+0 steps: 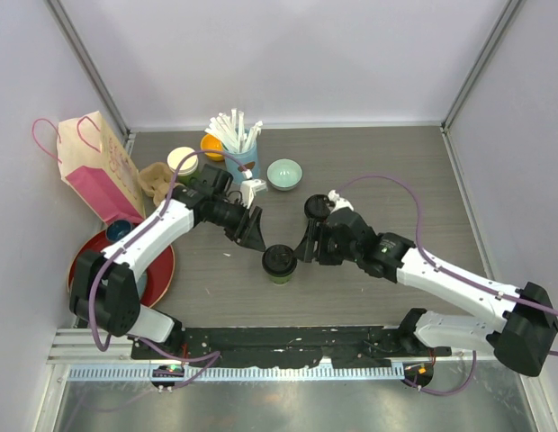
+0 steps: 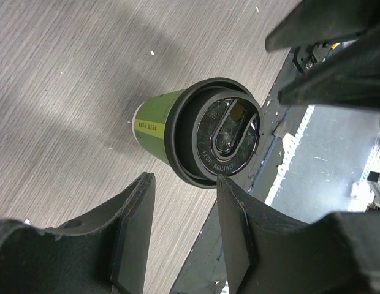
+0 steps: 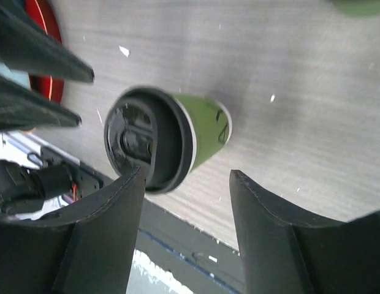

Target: Pack the takeout coffee

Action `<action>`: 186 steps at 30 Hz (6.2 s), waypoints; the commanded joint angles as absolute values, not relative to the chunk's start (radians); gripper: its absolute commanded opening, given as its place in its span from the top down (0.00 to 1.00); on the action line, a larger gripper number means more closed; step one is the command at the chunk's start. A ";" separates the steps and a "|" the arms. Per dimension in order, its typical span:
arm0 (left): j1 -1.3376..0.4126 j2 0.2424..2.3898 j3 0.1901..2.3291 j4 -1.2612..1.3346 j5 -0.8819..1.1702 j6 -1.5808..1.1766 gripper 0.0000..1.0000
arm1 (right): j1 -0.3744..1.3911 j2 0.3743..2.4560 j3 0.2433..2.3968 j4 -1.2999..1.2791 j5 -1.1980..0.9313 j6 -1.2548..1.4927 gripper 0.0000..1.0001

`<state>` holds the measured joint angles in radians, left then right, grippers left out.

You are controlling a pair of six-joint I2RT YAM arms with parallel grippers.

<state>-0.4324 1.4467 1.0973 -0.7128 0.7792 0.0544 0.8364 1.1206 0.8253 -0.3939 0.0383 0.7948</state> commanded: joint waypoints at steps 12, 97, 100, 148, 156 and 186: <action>-0.443 1.454 1.089 -0.678 0.805 0.041 0.52 | 0.910 1.104 0.710 -0.261 -0.049 0.949 0.50; -0.330 1.445 1.141 -0.584 0.675 -0.005 0.59 | 0.793 1.393 0.793 -0.072 0.018 0.729 0.98; -0.319 1.443 1.155 -0.598 0.684 0.026 0.58 | 0.795 1.390 0.819 -0.092 0.017 0.713 0.93; -0.193 1.434 1.114 -0.923 0.735 0.428 0.48 | 1.503 1.539 0.709 0.534 0.026 -0.495 0.12; -0.187 1.434 1.112 -0.913 0.735 0.422 0.48 | 1.470 1.591 0.802 0.446 -0.182 -0.422 0.14; -0.181 1.456 1.160 -0.991 0.755 0.480 0.49 | 1.267 1.625 0.795 0.422 -0.035 -0.160 0.41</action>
<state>-0.1875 1.4506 1.1099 -0.9653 0.7273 0.4389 1.3403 1.6791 0.8276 0.3618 -0.0090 -0.2970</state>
